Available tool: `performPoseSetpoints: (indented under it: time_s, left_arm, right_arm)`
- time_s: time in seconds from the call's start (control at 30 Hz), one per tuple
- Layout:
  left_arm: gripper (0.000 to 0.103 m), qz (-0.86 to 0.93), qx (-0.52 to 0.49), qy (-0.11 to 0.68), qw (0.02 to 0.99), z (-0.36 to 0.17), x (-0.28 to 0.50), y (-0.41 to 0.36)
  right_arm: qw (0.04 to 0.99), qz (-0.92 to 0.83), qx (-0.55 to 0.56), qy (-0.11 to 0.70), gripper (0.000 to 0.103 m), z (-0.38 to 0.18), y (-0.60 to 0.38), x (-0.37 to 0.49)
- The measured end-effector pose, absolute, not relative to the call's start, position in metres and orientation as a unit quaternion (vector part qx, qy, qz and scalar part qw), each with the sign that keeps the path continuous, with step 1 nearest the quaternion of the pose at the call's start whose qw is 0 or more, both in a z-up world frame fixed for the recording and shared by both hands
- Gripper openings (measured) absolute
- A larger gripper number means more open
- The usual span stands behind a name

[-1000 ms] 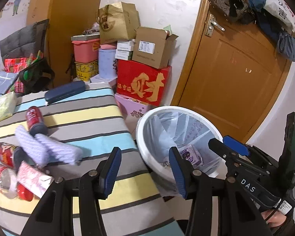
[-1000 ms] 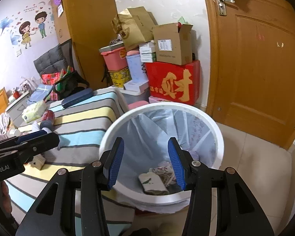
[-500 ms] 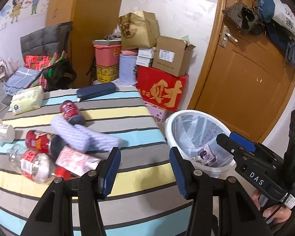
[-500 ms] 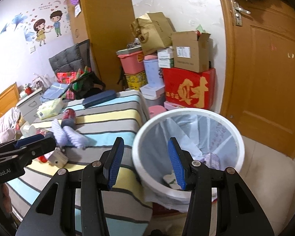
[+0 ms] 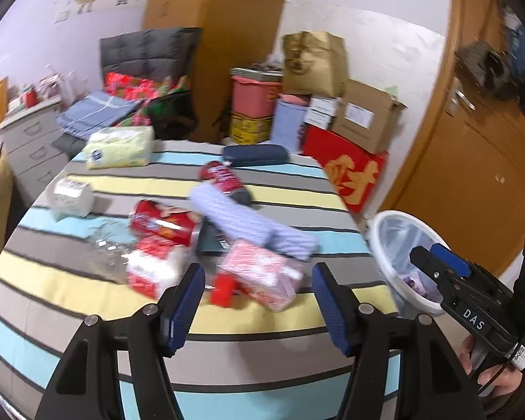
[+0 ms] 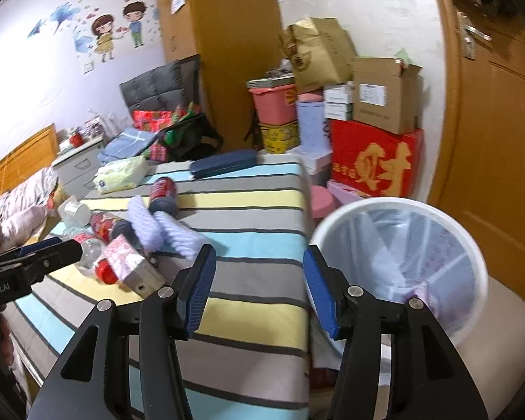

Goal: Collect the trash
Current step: 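Move both grippers back over the table toward the bottles and foam sleeve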

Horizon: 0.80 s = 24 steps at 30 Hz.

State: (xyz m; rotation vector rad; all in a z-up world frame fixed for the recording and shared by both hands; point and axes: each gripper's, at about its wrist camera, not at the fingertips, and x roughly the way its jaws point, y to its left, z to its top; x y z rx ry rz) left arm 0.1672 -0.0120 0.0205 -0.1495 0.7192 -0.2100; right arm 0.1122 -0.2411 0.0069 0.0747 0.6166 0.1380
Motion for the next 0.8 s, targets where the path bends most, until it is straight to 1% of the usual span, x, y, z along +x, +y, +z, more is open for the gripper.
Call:
performPoseSetpoints:
  time_s: [0.43,0.5,0.6,0.8]
  left_arm:
    - [0.063,-0.027,-0.11,0.383,0.917,-0.009,0.187,0.057]
    - [0.064,-0.023,-0.118,0.387,0.914,-0.013,0.191,0.061]
    - [0.069,-0.016,-0.131,0.393,0.91,-0.019,0.201,0.066]
    - [0.07,-0.004,-0.159,0.405,0.901,-0.026,0.222,0.065]
  right_arm:
    - [0.934,0.123,-0.003,0.336,0.056,-0.008,-0.202,0.152]
    - [0.931,0.128,-0.011,0.342,0.056,-0.011,-0.199,0.16]
    - [0.927,0.134,-0.02,0.351,0.056,-0.015,-0.195,0.17]
    - [0.917,0.152,-0.021,0.367,0.056,-0.02,-0.192,0.184]
